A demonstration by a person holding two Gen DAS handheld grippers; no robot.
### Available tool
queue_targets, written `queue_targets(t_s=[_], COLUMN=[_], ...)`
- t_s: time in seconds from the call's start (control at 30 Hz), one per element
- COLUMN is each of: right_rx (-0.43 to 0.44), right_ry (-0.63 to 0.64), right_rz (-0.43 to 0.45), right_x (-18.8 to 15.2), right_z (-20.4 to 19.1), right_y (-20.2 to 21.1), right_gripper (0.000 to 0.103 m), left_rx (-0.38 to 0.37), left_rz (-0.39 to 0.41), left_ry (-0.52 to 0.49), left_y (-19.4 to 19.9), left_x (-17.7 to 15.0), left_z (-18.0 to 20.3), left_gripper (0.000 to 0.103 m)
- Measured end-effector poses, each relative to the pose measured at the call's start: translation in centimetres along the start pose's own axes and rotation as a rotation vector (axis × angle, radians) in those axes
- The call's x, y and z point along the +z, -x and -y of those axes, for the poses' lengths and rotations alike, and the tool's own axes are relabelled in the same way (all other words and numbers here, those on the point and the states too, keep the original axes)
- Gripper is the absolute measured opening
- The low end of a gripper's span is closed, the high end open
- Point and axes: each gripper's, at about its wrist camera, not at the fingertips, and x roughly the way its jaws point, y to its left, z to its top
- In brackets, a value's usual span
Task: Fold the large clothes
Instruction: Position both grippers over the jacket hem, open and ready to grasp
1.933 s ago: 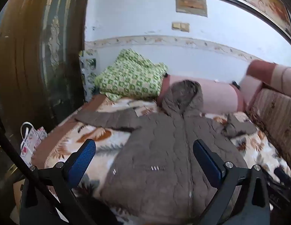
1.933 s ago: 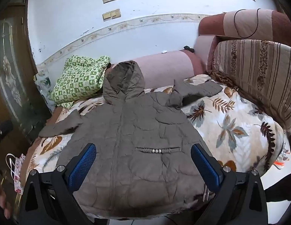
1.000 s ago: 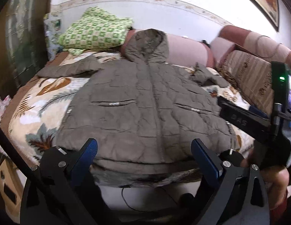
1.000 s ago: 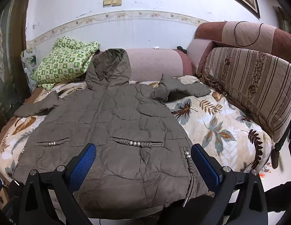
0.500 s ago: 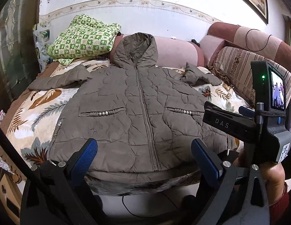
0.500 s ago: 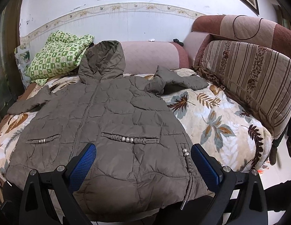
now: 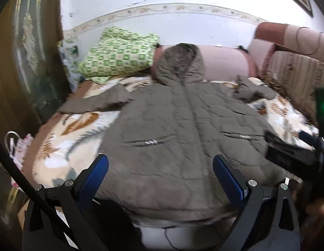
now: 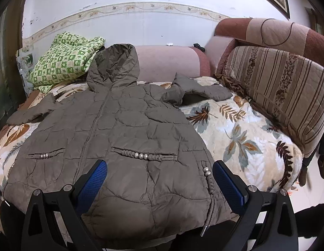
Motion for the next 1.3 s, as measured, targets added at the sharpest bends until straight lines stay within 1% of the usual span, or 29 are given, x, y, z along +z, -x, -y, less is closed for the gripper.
queue_targets(t_s=[0.07,0.17,0.3,0.4,0.57,0.67,1.3], right_rx=[0.013,0.017,0.023,0.029,0.043,0.055,0.050], right_ry=[0.006,0.005,0.020,0.025,0.042,0.039,0.054], right_rz=[-0.027,-0.021,-0.026,-0.027,-0.039,-0.052,-0.088], right_x=[-0.1,-0.4,-0.6,-0.7,-1.2,-1.2,-1.8], right_z=[-0.2,-0.4,-0.8,-1.2,-1.7,-1.8,-2.7], right_y=[-0.6,-0.6,-0.8,-1.0,-1.3,-1.7,-3.2], right_gripper=[0.102,0.102,0.102,0.102,0.102,0.102,0.102], left_rx=[0.013,0.025,0.057,0.073,0.091,0.087,0.068], left_rz=[-0.012,-0.024,-0.062,-0.069,-0.083,-0.101,-0.167], left_ry=[0.023,0.049,0.050,0.066,0.060,0.054,0.063], left_y=[-0.5,-0.9,-2.1,-2.4,-3.1,-3.5,-6.1], left_x=[0.4,0.3,0.3,0.2,0.2,-0.4,-1.1], left_z=[-0.6,-1.8,-2.5,-2.9,-3.0,-3.0,-3.6], left_gripper=[0.100,0.100,0.100,0.100,0.100,0.100,0.100])
